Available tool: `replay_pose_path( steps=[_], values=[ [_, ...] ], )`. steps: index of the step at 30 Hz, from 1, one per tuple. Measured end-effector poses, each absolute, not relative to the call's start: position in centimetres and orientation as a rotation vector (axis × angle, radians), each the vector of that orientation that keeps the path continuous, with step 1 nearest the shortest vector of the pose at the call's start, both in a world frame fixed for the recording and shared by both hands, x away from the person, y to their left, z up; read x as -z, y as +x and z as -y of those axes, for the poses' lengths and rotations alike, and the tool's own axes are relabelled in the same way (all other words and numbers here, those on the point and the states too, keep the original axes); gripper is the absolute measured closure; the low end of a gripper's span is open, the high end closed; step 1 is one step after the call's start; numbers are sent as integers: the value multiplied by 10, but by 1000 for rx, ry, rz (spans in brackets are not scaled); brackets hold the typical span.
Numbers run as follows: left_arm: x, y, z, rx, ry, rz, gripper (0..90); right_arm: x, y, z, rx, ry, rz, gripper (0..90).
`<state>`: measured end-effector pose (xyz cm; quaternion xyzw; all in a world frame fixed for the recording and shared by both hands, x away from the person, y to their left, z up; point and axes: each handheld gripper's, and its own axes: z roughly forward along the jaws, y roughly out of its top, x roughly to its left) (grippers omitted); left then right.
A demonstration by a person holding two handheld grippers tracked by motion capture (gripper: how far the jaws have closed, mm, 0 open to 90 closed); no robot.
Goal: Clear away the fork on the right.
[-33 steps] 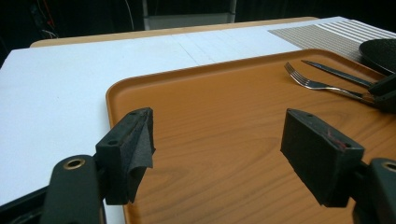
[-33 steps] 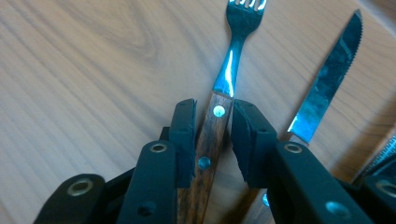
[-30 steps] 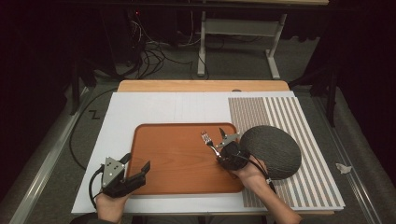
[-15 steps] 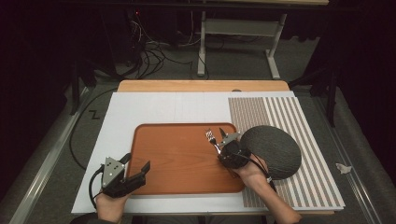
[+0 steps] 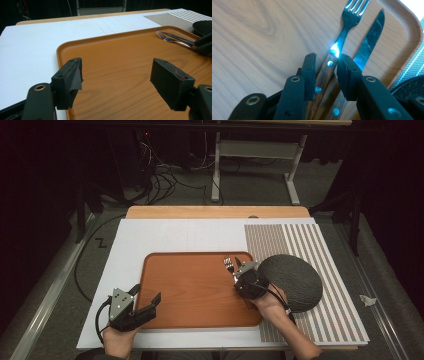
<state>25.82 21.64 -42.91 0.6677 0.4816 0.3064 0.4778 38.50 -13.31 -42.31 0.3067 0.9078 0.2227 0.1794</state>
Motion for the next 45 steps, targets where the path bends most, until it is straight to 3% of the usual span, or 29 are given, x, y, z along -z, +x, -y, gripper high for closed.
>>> replay_pose_path(
  steps=[7, 18, 45],
  values=[
    [429, 258, -216, -747, 1638, -1170, 261, 424, 386, 134, -634, 875, -2552, 703],
    [429, 259, -216, -748, 1635, -1177, 261, 421, 379, 139, -719, 879, -2555, 625],
    [430, 260, -217, -737, 1637, -1175, 265, 401, 360, 203, -1154, 953, -2368, 568]
  ],
)
